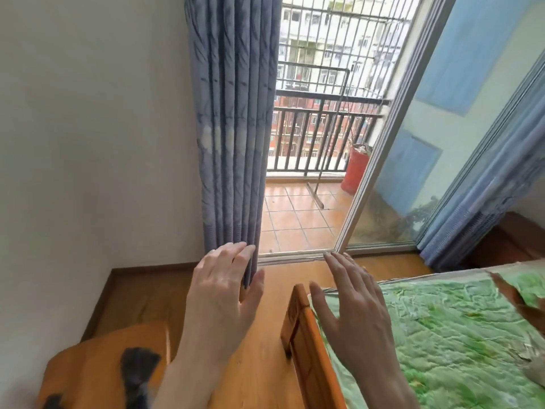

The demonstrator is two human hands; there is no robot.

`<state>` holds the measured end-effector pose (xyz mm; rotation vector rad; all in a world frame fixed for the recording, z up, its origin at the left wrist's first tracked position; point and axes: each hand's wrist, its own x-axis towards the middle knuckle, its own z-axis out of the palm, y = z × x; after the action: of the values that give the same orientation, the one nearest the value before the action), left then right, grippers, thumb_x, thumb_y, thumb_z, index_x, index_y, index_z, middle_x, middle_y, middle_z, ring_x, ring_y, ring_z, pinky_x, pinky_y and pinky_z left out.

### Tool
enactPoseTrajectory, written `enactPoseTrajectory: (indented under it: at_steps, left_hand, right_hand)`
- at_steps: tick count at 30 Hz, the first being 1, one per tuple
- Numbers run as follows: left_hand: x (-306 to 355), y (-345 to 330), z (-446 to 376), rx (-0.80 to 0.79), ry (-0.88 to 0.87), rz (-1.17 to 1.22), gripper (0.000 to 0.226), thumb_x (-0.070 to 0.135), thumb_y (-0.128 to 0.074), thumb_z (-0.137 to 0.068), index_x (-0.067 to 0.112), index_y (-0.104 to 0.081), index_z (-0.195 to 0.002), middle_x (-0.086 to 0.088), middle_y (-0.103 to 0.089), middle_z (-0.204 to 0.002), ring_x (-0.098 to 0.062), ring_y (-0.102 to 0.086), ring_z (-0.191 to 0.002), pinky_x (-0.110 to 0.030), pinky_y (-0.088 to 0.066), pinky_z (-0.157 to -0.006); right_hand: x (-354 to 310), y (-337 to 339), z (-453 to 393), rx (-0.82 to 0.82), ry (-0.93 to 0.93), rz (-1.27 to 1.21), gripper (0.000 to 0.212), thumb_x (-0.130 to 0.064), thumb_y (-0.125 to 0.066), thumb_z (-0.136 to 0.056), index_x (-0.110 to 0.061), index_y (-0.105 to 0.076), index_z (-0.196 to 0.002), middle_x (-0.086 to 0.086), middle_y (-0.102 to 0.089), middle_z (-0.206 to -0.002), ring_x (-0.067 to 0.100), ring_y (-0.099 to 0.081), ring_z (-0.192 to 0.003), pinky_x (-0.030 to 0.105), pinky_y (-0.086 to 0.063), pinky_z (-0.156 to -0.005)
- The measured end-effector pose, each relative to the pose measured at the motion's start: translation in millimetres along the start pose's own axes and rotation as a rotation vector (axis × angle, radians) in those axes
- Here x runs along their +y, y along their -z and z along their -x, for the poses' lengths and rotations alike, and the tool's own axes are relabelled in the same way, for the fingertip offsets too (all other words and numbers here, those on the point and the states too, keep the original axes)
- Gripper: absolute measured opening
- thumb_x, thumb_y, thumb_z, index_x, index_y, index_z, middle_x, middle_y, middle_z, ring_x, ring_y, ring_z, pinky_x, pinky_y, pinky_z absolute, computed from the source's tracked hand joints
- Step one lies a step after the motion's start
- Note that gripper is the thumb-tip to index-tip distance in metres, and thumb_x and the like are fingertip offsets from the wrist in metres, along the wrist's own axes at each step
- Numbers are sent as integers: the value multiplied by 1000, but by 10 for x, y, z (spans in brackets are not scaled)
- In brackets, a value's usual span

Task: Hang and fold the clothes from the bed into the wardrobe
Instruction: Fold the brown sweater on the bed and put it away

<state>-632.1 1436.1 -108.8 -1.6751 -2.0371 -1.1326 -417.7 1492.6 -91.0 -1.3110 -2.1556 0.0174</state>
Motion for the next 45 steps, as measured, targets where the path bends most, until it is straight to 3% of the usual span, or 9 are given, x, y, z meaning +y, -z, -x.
enactPoseTrajectory:
  at_steps: [10,19,27,37,45]
  left_hand:
    - [-450,-972,-1285,-116,-91,107,51,53,-44,-105,22,-64,-140,0,-66,-141,-23,-61,-132,-43,-39,-112]
    - [-703,-2235,-2474,-203,-180,175,50,50,-45,-105,20,-64,-140,-3,-66,-140,-26,-60,-132,-48,-45,-111]
    - [-676,-3481,-3925,-267,-274,195,46,46,-49,-106,19,-64,-140,1,-64,-141,-23,-57,-134,-50,-52,-107]
    - [-687,-4788,-5271,-382,-366,275,47,44,-51,-104,18,-62,-142,0,-63,-143,-24,-56,-134,-47,-51,-106]
    - [-379,-5933,-6100,-443,-582,465,43,42,-55,-104,18,-65,-138,2,-65,-138,-22,-60,-126,-39,-48,-101]
  right_hand:
    - [312,-768,-1167,-1,-154,41,61,-55,-44,-102,-22,-47,-153,-5,-49,-157,11,-36,-150,40,-29,-125]
    - [972,-1544,-2378,15,-278,77,61,-56,-38,-104,-21,-46,-153,-3,-49,-157,14,-35,-150,40,-30,-124]
    - [1636,-2085,-3913,35,-359,11,65,-63,-34,-102,-27,-43,-155,-5,-47,-158,14,-36,-149,35,-32,-120]
    - [2394,-2588,-5201,41,-496,126,63,-62,-35,-105,-27,-40,-157,-7,-42,-161,11,-29,-152,28,-21,-121]
    - [2942,-2749,-5844,201,-679,252,59,-58,-36,-107,-24,-43,-155,-5,-46,-159,12,-33,-151,37,-34,-122]
